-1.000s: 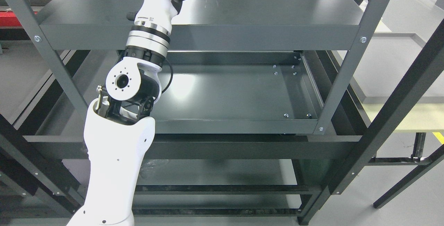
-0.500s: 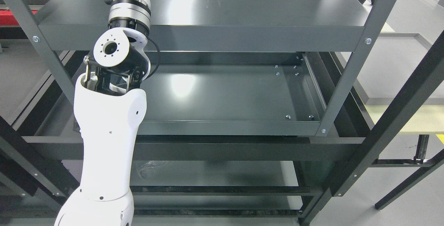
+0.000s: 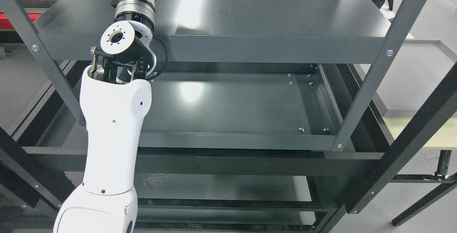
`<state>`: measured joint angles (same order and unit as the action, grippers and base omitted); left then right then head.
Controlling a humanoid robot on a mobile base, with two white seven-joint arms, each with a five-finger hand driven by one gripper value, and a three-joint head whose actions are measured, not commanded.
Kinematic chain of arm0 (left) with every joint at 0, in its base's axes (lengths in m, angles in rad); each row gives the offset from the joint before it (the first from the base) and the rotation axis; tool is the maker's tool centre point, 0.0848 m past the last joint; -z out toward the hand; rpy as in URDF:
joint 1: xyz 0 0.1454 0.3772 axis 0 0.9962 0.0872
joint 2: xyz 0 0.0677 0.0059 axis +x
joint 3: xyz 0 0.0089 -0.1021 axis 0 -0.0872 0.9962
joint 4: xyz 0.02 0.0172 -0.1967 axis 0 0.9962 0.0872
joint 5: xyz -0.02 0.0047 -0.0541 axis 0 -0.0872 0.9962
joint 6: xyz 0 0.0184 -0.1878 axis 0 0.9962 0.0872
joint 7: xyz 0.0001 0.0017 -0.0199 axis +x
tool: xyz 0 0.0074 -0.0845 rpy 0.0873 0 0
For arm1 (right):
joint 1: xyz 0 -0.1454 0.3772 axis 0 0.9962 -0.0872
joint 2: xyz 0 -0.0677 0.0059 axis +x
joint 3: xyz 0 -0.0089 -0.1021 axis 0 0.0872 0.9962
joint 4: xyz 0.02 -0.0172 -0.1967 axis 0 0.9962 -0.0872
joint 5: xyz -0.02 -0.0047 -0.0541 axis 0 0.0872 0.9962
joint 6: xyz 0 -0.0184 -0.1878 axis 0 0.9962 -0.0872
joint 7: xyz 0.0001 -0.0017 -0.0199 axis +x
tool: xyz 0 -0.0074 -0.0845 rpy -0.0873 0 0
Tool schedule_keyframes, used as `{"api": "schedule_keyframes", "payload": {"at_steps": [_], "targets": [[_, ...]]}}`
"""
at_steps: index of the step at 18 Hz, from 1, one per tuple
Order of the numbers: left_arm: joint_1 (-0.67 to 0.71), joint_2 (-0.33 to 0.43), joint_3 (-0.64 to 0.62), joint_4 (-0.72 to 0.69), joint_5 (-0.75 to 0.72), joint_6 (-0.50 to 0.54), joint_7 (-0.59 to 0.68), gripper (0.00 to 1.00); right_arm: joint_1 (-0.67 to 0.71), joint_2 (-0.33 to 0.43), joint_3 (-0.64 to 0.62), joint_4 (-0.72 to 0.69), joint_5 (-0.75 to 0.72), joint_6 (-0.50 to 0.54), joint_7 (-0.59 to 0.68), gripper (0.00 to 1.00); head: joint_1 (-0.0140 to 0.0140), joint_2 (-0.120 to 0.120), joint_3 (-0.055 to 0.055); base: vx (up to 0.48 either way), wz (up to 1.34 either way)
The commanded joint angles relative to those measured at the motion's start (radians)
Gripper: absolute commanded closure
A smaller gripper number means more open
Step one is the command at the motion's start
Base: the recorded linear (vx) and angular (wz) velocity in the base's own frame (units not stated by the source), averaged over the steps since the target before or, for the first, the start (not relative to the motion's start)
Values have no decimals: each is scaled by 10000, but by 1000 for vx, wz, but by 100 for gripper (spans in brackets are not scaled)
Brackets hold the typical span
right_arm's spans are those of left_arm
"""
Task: Place yellow IKEA cup on middle right shelf
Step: 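Lower the cup onto the shelf surface and open the left hand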
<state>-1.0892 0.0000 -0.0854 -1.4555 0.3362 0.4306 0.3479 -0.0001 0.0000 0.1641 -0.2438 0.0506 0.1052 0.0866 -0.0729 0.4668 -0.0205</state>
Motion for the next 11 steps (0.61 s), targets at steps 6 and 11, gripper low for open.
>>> {"api": "schedule_keyframes", "payload": {"at_steps": [6, 11], "targets": [[-137, 175, -909, 1592, 1746, 369, 371, 74, 62, -174, 0, -1, 0, 7, -7, 1, 0, 0, 0, 48, 88], [-290, 175, -1125, 1685, 1776, 894, 341, 47, 62, -174, 0, -1, 0, 7, -7, 1, 0, 0, 0, 8, 63]]}}
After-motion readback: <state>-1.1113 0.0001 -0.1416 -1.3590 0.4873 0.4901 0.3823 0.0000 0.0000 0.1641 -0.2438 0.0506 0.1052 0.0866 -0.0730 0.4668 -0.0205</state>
